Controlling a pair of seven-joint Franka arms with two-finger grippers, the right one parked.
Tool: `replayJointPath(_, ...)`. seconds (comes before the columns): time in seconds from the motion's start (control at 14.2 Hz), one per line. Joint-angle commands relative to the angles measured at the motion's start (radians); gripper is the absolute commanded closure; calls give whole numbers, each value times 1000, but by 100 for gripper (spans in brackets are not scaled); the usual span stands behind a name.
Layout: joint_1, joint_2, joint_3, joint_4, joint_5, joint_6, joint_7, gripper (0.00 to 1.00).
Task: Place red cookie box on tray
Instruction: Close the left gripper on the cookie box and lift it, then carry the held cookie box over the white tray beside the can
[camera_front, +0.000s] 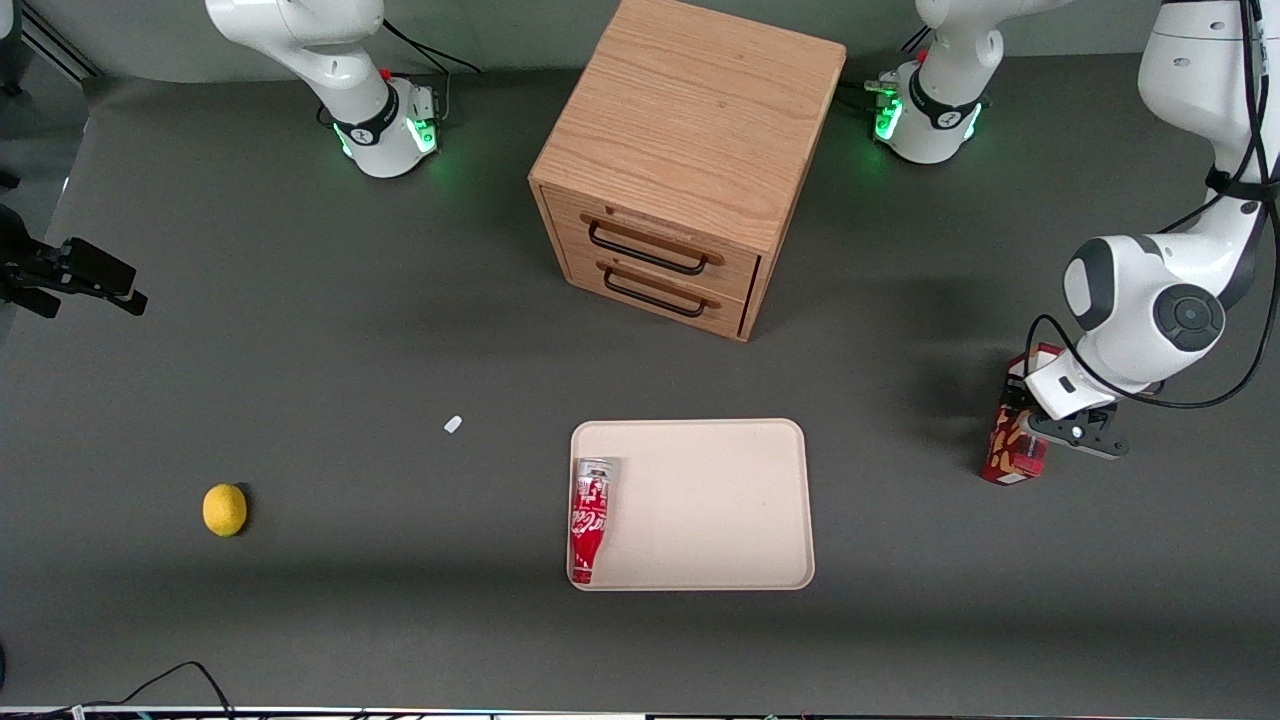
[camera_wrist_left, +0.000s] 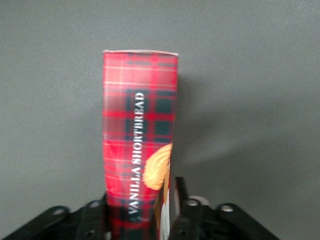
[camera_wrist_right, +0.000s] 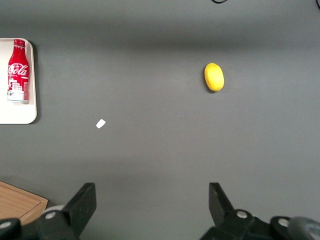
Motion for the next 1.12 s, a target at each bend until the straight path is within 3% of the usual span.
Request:
replayJointPath(0.0,-15,2,10,0,12,-4,-4,100)
replayJointPath(0.28,-14,-34,10,27,4,-51,-9,100)
replayJointPath(0.63,-15,-109,3,197,-3,-332,-3,100)
replayJointPath(1.05,-67,-112,2,505,-129,-663,-62,100)
